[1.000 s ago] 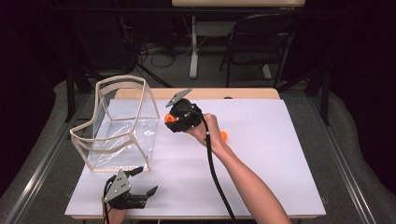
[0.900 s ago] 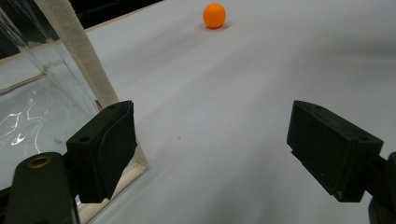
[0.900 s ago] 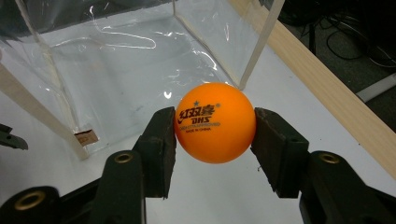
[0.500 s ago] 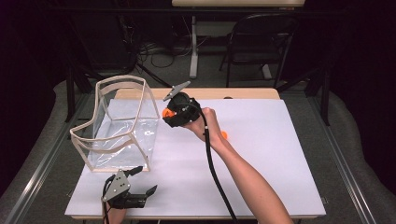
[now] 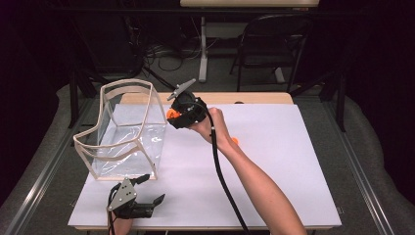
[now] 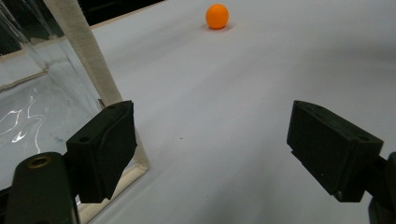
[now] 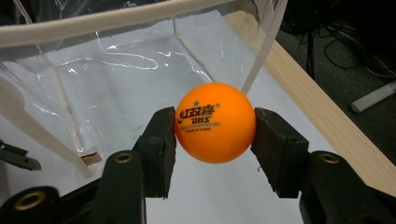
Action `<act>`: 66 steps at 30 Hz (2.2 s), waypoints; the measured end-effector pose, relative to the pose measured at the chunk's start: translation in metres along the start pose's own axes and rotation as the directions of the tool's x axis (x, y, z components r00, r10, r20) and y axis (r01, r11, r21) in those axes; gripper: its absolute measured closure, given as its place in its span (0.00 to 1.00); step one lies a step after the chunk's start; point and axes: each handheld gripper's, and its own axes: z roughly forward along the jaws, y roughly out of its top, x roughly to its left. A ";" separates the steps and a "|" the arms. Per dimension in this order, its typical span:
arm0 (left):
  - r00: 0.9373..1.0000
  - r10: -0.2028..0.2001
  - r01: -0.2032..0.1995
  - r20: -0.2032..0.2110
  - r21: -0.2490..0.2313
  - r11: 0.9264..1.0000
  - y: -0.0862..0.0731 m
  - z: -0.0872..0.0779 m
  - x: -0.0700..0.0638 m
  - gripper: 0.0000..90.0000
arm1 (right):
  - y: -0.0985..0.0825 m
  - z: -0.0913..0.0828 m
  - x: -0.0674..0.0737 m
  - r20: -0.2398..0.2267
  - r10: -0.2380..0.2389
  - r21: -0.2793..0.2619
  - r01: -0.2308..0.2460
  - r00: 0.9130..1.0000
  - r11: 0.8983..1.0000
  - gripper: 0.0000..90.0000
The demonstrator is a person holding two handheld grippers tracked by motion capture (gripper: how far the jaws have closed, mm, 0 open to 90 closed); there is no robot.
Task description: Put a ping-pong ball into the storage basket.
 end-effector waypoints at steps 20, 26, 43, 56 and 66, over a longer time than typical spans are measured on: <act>1.000 -0.018 0.018 -0.023 0.007 1.000 0.000 0.000 0.003 0.17 | 0.021 -0.010 -0.002 0.000 -0.013 -0.013 0.013 1.000 1.000 0.56; 1.000 -0.017 0.017 -0.024 0.004 1.000 0.000 -0.001 0.003 0.17 | 0.027 -0.008 -0.001 -0.003 -0.014 -0.016 0.014 1.000 1.000 0.56; 0.999 -0.024 0.024 -0.022 0.000 1.000 0.000 0.000 0.003 0.17 | 0.052 -0.007 0.005 -0.014 -0.029 -0.019 0.028 0.999 0.999 0.56; 0.999 -0.025 0.025 -0.024 -0.008 1.000 -0.001 -0.002 0.005 0.17 | 0.071 -0.001 0.012 -0.016 -0.041 -0.016 0.040 0.999 0.999 0.56; 0.999 -0.032 0.031 -0.022 -0.014 0.999 -0.001 -0.003 0.004 0.17 | 0.083 0.005 0.017 -0.017 -0.051 -0.014 0.051 0.999 0.999 0.56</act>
